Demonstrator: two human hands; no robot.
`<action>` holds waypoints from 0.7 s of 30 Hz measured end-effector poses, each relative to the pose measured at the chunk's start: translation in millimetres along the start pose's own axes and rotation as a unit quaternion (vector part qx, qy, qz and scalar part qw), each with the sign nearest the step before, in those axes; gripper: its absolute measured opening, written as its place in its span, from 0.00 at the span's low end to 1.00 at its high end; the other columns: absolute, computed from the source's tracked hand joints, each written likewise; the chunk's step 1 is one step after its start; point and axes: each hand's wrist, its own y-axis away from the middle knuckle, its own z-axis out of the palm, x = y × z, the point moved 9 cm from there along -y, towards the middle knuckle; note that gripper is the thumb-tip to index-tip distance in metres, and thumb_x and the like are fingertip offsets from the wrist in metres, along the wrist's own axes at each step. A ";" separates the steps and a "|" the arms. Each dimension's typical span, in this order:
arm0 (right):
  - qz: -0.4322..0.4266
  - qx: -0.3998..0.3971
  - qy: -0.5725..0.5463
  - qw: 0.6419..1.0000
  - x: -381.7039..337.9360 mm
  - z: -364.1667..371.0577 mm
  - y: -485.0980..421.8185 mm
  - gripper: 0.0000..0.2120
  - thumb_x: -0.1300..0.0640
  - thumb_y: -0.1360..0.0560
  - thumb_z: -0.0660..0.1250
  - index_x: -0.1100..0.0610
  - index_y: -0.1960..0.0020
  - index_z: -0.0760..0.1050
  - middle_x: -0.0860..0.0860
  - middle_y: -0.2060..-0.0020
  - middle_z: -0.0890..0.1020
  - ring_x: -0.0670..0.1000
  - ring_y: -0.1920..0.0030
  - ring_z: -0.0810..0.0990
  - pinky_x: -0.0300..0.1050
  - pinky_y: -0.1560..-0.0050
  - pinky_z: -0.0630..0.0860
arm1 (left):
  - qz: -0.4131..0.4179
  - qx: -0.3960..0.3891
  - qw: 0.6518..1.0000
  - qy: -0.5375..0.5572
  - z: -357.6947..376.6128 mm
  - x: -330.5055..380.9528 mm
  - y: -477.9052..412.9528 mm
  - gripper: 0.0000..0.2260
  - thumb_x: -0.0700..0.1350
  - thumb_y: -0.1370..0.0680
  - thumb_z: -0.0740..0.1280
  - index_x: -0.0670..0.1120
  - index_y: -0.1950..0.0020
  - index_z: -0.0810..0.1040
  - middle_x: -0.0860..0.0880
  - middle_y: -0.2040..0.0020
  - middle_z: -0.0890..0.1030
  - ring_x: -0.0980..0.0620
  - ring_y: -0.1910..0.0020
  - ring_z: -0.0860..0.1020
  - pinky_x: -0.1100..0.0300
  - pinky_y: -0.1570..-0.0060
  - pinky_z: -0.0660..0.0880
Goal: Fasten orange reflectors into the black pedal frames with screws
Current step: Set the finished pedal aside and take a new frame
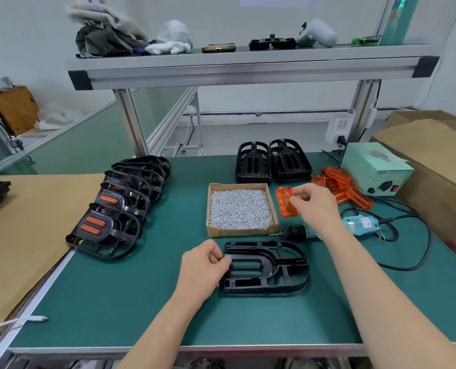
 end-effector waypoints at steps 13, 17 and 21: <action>0.017 -0.187 -0.179 0.966 -42.0 66.8 69.2 0.07 0.64 0.28 0.76 0.53 0.58 0.83 0.48 0.66 0.84 0.43 0.67 0.79 0.38 0.67 0.74 | 0.020 0.013 0.982 0.189 -5.4 -0.3 3.5 0.05 0.39 0.21 0.68 0.49 0.52 0.81 0.52 0.66 0.80 0.52 0.75 0.74 0.65 0.73 0.70; 0.018 -0.243 -0.192 0.951 -45.6 79.1 80.8 0.07 0.66 0.27 0.76 0.55 0.57 0.84 0.44 0.71 0.82 0.39 0.72 0.77 0.35 0.70 0.73 | 0.011 0.010 0.968 0.249 -8.0 -3.0 2.6 0.06 0.40 0.19 0.65 0.47 0.45 0.81 0.48 0.66 0.80 0.52 0.74 0.74 0.63 0.77 0.68; 0.015 -0.265 -0.189 0.946 -46.2 84.8 87.5 0.08 0.67 0.27 0.75 0.54 0.58 0.84 0.44 0.71 0.82 0.39 0.70 0.77 0.34 0.69 0.72 | 0.017 0.006 0.963 0.268 -9.7 -0.8 2.9 0.06 0.41 0.19 0.65 0.42 0.51 0.81 0.49 0.68 0.78 0.52 0.74 0.73 0.64 0.78 0.67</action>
